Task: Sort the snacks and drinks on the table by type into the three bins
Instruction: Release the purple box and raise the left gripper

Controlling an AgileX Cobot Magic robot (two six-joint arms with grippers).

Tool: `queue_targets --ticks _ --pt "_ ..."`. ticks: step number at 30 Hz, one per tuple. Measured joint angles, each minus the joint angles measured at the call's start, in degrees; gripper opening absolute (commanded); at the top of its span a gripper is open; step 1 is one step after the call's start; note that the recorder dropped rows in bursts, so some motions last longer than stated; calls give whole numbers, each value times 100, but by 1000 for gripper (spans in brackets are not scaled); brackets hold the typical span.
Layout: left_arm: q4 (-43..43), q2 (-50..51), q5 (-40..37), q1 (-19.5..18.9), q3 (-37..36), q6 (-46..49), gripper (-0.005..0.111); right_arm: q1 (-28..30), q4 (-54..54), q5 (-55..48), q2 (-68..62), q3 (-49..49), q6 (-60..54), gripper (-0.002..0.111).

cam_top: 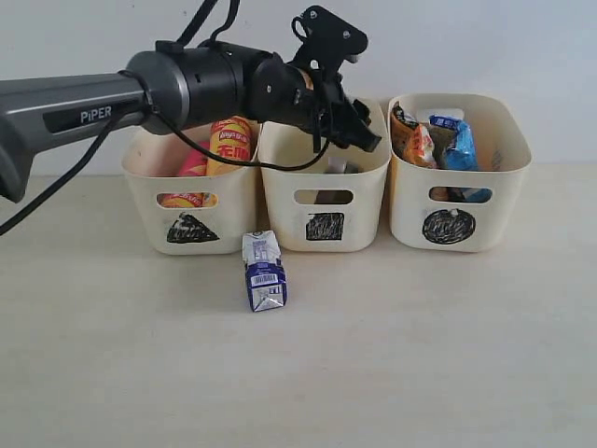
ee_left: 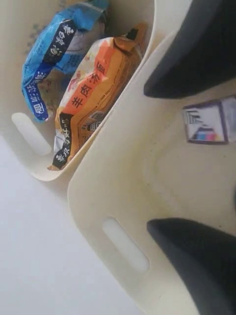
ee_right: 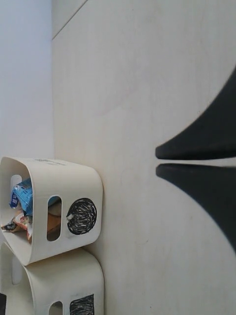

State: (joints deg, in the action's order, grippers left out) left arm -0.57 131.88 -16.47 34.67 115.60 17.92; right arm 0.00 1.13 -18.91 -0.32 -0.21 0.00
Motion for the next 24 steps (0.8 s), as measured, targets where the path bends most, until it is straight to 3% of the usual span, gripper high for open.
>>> queue_targets --ticks 8,16,20,23,24 --pt "-9 -28 -197 0 14 0 74 0 0 0 0 0 0 0" --pt "-9 -459 -1408 0 14 0 72 0 0 0 0 0 0 0" --pt "57 -753 -2222 0 14 0 52 0 0 0 0 0 0 0" --pt "104 -965 -3006 0 14 -37 26 0 0 0 0 0 0 0" --pt "119 -1037 -3233 0 14 -47 13 0 0 0 0 0 0 0"
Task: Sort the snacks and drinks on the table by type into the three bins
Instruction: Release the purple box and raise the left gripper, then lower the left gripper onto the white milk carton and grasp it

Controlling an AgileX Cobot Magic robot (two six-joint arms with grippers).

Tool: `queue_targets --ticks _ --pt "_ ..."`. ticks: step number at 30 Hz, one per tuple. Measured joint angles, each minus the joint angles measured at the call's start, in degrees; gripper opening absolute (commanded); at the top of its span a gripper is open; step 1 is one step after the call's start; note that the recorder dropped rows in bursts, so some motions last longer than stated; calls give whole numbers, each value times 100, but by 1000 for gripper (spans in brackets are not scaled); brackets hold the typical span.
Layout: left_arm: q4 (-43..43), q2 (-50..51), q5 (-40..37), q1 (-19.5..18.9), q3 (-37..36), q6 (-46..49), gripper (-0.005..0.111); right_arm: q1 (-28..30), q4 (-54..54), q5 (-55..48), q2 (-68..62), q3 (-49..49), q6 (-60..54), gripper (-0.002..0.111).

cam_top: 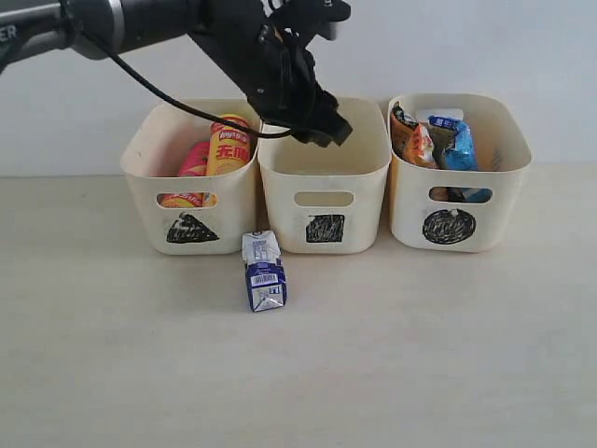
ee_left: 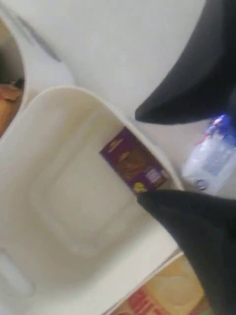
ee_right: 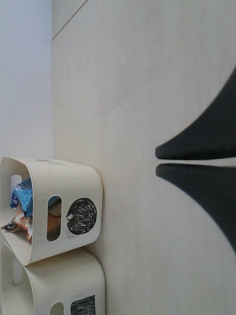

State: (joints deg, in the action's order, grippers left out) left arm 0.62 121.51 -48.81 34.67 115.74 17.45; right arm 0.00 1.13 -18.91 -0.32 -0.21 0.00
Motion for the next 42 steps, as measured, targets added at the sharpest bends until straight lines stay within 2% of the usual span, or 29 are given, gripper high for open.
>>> queue_targets --ticks 1,8,15,21,23,25,27,28,29,30,31,38,42 --pt "11 -64 -355 0 0 -36 5 0 0 0 0 0 0 0" --pt "-154 -375 -1883 0 0 -588 4 0 0 0 0 0 0 0" --pt "-201 -632 -2078 0 -115 -1127 4 0 0 0 0 0 0 0" --pt "-201 -825 -2090 0 -921 -1439 4 0 0 0 0 0 0 0" --pt "-258 -825 -2053 0 -1419 -1813 5 0 0 0 0 0 0 0" --pt "-316 -825 -1674 0 -1870 -2123 17 0 0 0 0 0 0 0" --pt "-317 -825 -1200 0 -2153 -2513 42 0 0 0 0 0 0 0" --pt "-299 -812 -1093 0 -2216 -2624 63 0 0 0 0 0 0 0" --pt "-253 -773 -963 0 -2237 -2705 74 0 0 0 0 0 0 0" --pt "-221 -758 -891 0 -2249 -2727 92 0 0 0 0 0 0 0" --pt "-188 -714 -822 0 -2269 -2766 98 0 0 0 0 0 0 0" --pt "-206 -92 485 0 -2282 -3463 94 0 0 0 0 0 0 0" --pt "-714 217 902 0 -2292 -3937 94 0 0 0 0 0 0 0"
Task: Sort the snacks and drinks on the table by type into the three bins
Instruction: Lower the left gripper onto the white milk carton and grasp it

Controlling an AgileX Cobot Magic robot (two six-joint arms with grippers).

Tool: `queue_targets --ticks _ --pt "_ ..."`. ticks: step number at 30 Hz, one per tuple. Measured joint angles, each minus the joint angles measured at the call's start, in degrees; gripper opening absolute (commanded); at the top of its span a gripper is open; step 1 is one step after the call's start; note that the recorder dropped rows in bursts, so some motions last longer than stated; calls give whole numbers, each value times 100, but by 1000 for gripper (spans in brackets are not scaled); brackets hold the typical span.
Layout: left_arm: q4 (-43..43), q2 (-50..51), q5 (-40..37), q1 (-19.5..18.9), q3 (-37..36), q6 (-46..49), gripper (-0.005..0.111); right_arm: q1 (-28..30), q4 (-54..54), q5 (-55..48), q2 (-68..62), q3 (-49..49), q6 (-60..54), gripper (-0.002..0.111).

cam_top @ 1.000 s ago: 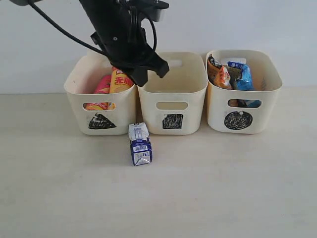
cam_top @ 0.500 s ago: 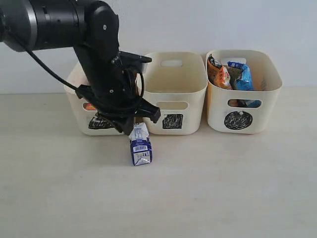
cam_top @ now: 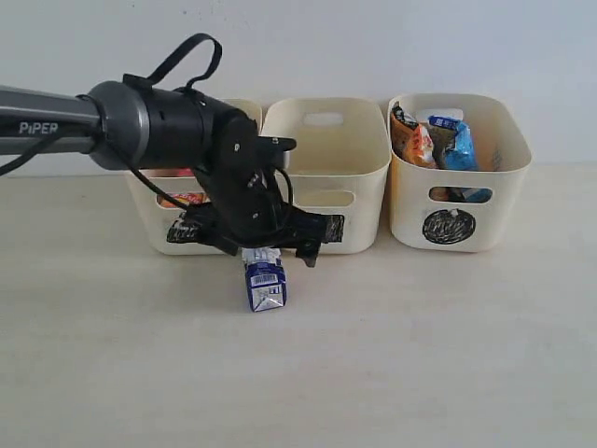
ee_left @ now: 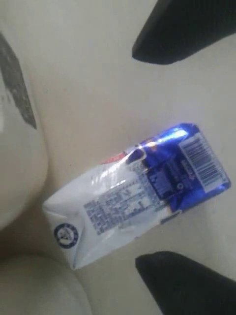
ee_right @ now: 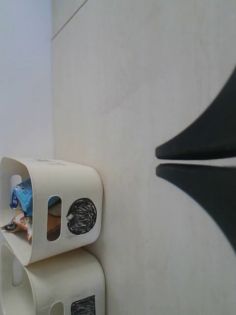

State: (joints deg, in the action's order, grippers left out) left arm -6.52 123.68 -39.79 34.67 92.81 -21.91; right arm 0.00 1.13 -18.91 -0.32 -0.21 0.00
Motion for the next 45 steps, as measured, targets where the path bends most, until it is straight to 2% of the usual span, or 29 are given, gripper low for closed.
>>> queue_targets --ticks 6,8,19,30,37,42,43,45 --pt "-1045 65 26 0 0 -999 94 0 0 0 0 0 0 0" --pt "-1148 65 77 0 0 -1115 94 0 0 0 0 0 0 0" --pt "-1148 95 266 0 0 -1247 94 0 0 0 0 0 0 0" --pt "-1148 556 571 0 0 -1247 91 0 0 0 0 0 0 0" --pt "-1241 722 742 0 0 -1247 57 0 0 0 0 0 0 0" --pt "-1271 797 854 0 0 -1261 9 0 0 0 0 0 0 0" --pt "-1271 797 857 0 0 -1261 4 0 0 0 0 0 0 0" --pt "-1271 797 857 0 0 -1261 4 0 0 0 0 0 0 0"
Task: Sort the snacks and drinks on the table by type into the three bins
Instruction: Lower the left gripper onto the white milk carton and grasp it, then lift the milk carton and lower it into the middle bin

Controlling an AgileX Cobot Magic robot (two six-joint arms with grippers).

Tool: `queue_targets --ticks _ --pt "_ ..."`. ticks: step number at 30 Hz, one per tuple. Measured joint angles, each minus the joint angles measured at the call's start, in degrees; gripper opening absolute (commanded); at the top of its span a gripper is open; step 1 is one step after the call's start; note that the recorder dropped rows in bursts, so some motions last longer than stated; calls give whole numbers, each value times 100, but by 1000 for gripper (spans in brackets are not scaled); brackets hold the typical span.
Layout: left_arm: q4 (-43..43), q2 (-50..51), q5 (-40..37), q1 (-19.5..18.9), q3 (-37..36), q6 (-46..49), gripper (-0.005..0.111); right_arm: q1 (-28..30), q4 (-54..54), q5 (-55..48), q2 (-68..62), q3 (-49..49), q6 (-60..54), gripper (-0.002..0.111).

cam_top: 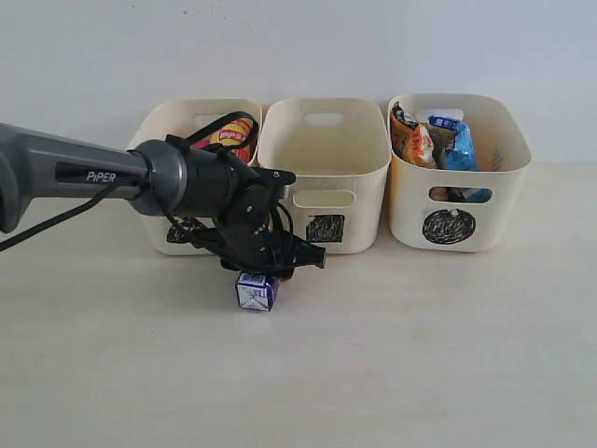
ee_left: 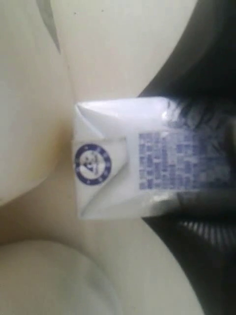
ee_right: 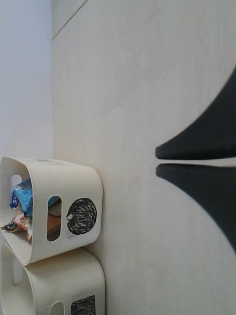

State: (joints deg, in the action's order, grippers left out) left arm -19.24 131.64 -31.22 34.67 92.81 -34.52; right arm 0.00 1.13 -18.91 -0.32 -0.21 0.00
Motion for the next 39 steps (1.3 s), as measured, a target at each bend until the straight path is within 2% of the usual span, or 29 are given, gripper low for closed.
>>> queue_targets --ticks 5,12,22,26,32,39 --pt "-9 -38 -169 0 0 11 4 0 0 0 0 0 0 0" --pt "-9 -326 -955 11 -35 207 4 0 0 0 0 0 0 0" --pt "-129 -1187 -1541 443 -35 568 4 0 0 0 0 0 0 0" --pt "-181 -1637 -1672 466 -35 653 4 0 0 0 0 0 0 0" --pt "-212 -2268 -1654 466 -35 868 4 0 0 0 0 0 0 0" --pt "-212 -2519 -822 466 -35 913 4 0 0 0 0 0 0 0"
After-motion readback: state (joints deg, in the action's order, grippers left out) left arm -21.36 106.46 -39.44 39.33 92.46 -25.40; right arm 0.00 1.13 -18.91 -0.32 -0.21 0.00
